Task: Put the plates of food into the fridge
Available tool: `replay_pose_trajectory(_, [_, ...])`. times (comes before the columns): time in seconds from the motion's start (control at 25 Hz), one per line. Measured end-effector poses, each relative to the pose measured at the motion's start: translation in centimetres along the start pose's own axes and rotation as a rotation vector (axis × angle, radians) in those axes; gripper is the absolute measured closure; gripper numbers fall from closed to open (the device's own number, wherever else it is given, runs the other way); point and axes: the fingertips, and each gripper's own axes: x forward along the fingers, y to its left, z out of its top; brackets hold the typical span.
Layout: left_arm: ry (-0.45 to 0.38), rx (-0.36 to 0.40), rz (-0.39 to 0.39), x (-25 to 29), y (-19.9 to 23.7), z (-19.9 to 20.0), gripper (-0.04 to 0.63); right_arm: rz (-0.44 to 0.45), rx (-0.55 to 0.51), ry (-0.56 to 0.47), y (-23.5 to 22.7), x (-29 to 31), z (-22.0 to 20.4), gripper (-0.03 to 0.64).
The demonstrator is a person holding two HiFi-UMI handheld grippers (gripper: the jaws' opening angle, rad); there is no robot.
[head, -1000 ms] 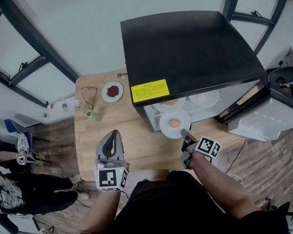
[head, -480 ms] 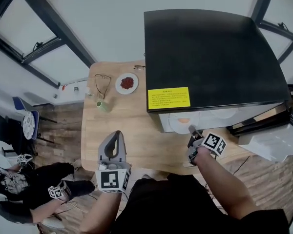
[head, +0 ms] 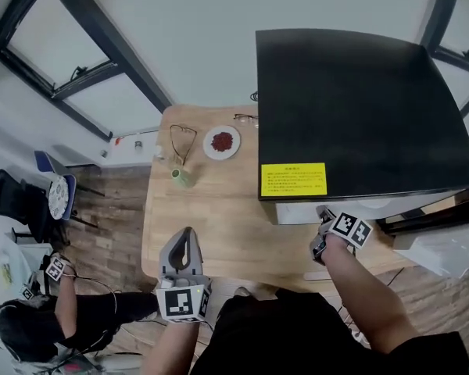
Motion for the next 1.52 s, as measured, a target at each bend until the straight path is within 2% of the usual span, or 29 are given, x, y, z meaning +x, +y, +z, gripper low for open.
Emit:
replay_pose_trajectory(0.12, [0.016, -0.004, 0.003, -0.3, 0.0, -0.7, 0.592, -0.066, -0.092, 0.026, -0.5, 0.5, 0.1, 0.535])
replay_pose_trajectory(0.2, [0.017, -0.003, 0.008, -0.4, 0.1, -0.8, 0.592, -0.109, -0.194, 0.032, -0.5, 0.5, 0.4, 0.523])
replay_pose_trajectory(0.4, [0.013, -0.005, 0.017, -0.4, 0.7, -0.4, 0.592, -0.196, -0.439, 0.039, -0.4, 0.6, 0.7, 0.414])
replay_pose_trajectory(0.52, [0.006, 0.009, 0.003, -0.1, 0.4, 0.2, 0.592, -0.187, -0.506, 0.015, -0.2, 0.5, 1.0, 0.379])
replay_pose_trajectory(0.72, [-0.014, 0.031, -0.018, 0.2, 0.2, 1.4, 0.592, -0.161, -0.600, -0.054, 0.5, -0.9, 2.5, 0.367])
replay_pose_trajectory(0.92, [-0.028, 0.013, -0.044, 0.6, -0.9, 1.2, 0.592, -0.065, -0.666, -0.138, 2.7, -3.8, 2.6, 0.365])
replay_pose_trajectory(1.2, [-0.065, -0.016, -0.118, 1.7, -4.2, 1.9, 0.592, 0.092, -0.735, -0.184, 5.1, -9.7, 1.7, 0.370])
replay_pose_trajectory(1.24, [-0.073, -0.019, -0.128, 1.9, -4.7, 2.2, 0.592, 0.099, -0.755, -0.208, 5.6, -10.9, 1.9, 0.395])
replay_pose_trajectory(1.36, [-0.094, -0.023, -0.159, 2.5, -6.0, 2.9, 0.592, 0.125, -0.838, -0.272, 7.4, -14.2, 2.5, 0.527])
replay_pose_trajectory(1.52, [-0.099, -0.026, -0.200, 2.9, -7.8, 3.2, 0.592, 0.166, -0.914, -0.311, 9.4, -17.3, 3.1, 0.555])
